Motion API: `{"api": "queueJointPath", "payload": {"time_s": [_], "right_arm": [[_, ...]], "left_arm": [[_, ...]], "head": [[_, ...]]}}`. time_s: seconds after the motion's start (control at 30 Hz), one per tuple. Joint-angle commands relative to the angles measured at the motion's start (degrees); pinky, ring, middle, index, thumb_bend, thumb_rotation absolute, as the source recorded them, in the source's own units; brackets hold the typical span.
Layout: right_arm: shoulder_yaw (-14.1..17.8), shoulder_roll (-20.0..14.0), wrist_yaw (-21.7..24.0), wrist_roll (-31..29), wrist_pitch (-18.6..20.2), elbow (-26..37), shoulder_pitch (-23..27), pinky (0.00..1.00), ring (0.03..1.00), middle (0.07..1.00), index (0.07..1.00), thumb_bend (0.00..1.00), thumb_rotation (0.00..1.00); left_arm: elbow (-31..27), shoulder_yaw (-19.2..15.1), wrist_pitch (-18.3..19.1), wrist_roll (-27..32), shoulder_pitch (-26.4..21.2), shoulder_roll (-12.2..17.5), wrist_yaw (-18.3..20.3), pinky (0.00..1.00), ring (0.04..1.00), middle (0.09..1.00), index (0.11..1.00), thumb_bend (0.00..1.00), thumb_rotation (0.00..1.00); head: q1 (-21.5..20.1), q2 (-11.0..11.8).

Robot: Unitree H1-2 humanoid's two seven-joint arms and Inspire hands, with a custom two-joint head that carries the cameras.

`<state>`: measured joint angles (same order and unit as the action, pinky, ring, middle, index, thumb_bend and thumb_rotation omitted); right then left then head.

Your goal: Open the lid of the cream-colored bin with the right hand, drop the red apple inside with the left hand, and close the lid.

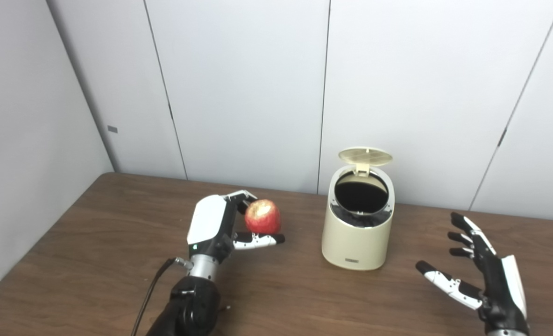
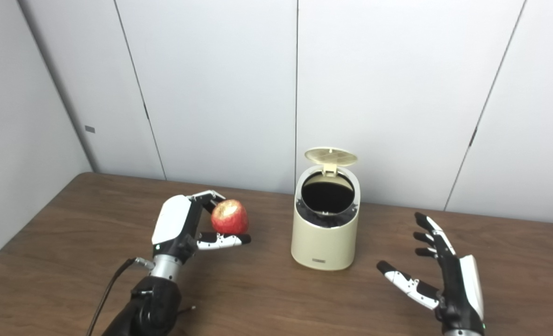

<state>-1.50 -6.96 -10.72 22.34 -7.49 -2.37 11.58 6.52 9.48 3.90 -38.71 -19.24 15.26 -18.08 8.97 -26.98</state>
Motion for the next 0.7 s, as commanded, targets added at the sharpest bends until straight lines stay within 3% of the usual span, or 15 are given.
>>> {"api": "queueJointPath", "payload": {"time_s": [0.0,0.23,0.37,0.67], "right_arm": [[-0.1,-0.1,-1.3,0.9,-2.8,0.5,2.1,0.64,0.777,0.855,0.848,0.58,0.37],[-0.8,0.4,-2.4,1.6,-3.6,-1.1,2.6,0.66,0.781,0.859,0.848,0.60,0.40],[-1.0,1.1,-2.7,1.5,-3.7,-1.3,2.7,0.67,0.779,0.858,0.845,0.60,0.39],[-1.1,2.4,-3.3,2.4,-2.7,-1.1,2.8,0.66,0.780,0.856,0.843,0.59,0.30]], "left_arm": [[-3.7,-0.1,0.5,-1.4,-3.3,-0.4,0.4,0.69,0.531,0.458,0.510,0.52,0.00],[-6.1,0.6,1.2,-2.8,-5.8,-3.3,2.6,0.74,0.534,0.473,0.495,0.53,0.00],[-5.3,0.9,0.6,-2.5,-7.5,-5.2,2.6,0.64,0.526,0.471,0.496,0.53,0.00],[-2.3,1.1,0.0,-1.4,-10.6,-9.4,1.7,0.65,0.539,0.476,0.492,0.53,0.00]], "head": [[-0.3,0.0],[-2.8,0.8],[-3.7,1.0],[-5.0,1.3]]}}
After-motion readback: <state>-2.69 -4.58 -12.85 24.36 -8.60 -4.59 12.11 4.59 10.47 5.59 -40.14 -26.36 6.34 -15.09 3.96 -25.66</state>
